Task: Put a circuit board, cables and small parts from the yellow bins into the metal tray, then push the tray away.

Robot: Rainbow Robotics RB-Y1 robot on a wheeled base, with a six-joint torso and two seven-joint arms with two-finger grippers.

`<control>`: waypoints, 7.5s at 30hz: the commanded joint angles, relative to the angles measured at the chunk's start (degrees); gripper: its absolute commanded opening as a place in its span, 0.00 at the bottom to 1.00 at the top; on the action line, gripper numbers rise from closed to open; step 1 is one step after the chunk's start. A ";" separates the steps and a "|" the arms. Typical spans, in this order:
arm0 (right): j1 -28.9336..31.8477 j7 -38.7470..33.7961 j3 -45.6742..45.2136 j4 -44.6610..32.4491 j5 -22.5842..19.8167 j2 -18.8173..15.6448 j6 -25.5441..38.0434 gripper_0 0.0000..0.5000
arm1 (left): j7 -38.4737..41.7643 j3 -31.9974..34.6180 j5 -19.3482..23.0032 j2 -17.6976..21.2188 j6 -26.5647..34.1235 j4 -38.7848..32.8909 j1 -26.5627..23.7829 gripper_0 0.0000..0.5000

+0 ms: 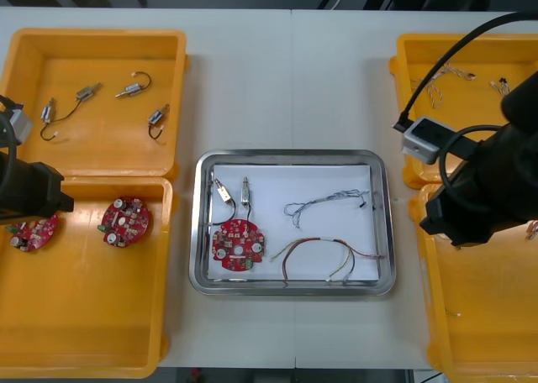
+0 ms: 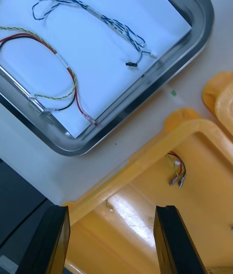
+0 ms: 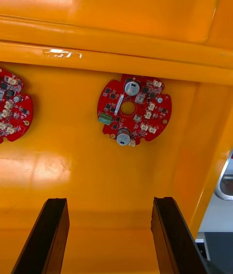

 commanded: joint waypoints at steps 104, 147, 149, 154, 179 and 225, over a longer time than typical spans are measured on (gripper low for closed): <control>-8.11 18.44 55.53 18.51 42.13 29.90 -16.43 1.00 | -10.26 4.81 0.28 4.88 0.37 4.70 -0.93 1.00; -12.24 18.26 55.53 17.02 40.37 28.58 -13.53 0.00 | -10.26 4.81 0.28 4.88 0.37 4.70 -0.93 1.00; -13.03 18.26 55.53 17.02 39.84 28.40 -13.53 0.00 | -10.26 4.81 0.28 4.88 0.37 4.70 -0.93 1.00; -14.88 18.26 55.53 18.34 38.52 28.32 -13.53 0.00 | -10.26 4.81 0.28 4.88 0.37 4.70 -0.93 1.00; -22.70 19.05 52.54 24.40 31.14 27.09 -14.93 0.00 | -10.26 4.81 0.28 4.88 0.37 4.70 -0.93 1.00; -35.09 23.97 50.78 38.91 32.99 27.53 -25.22 0.00 | -10.26 4.81 0.28 4.88 0.37 4.70 -0.93 1.00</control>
